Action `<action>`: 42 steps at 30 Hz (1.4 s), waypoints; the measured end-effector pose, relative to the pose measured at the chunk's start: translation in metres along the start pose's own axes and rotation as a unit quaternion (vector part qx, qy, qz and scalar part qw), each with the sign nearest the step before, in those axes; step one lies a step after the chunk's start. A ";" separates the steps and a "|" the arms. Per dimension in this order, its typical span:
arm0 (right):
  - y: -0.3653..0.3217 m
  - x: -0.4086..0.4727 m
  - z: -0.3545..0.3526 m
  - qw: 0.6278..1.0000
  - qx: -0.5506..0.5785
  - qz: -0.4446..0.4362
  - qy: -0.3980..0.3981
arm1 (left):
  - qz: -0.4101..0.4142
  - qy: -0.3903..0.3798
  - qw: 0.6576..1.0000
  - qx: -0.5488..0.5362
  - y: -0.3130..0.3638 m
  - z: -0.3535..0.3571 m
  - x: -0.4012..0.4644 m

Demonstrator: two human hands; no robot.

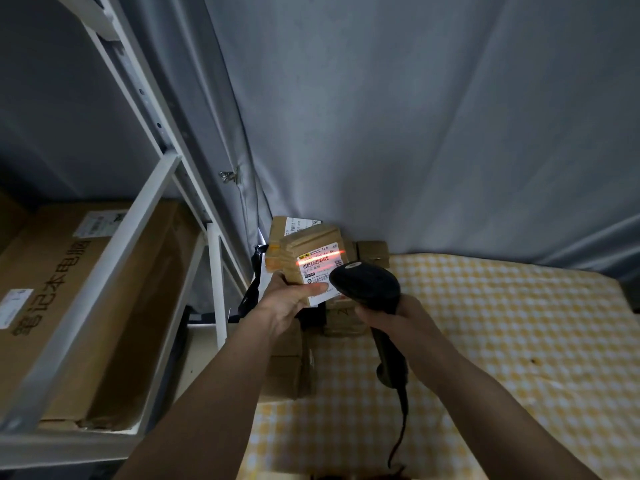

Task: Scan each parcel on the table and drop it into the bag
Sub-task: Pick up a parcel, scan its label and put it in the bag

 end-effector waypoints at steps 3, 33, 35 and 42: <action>0.001 -0.001 0.002 1.000 -0.005 0.002 -0.001 | -0.001 -0.006 1.000 0.007 -0.003 -0.002 0.004; 0.009 -0.008 0.000 0.999 0.003 -0.016 0.028 | 0.005 -0.018 0.998 0.060 0.004 0.006 -0.004; 0.010 -0.010 -0.001 0.999 0.006 -0.021 0.029 | -0.002 -0.022 0.998 0.066 0.002 0.009 -0.005; 0.017 -0.019 -0.010 0.998 0.032 -0.028 0.049 | -0.017 -0.039 0.996 0.084 -0.007 0.025 -0.005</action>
Point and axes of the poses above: each hand's wrist, its own x-axis towards the middle knuckle, its own z-axis out of the palm, y = z × x, the point moved 6 cm from there along x, towards the middle knuckle, and after that the axes turned 5 degrees about -y, right-handed, at the moved point
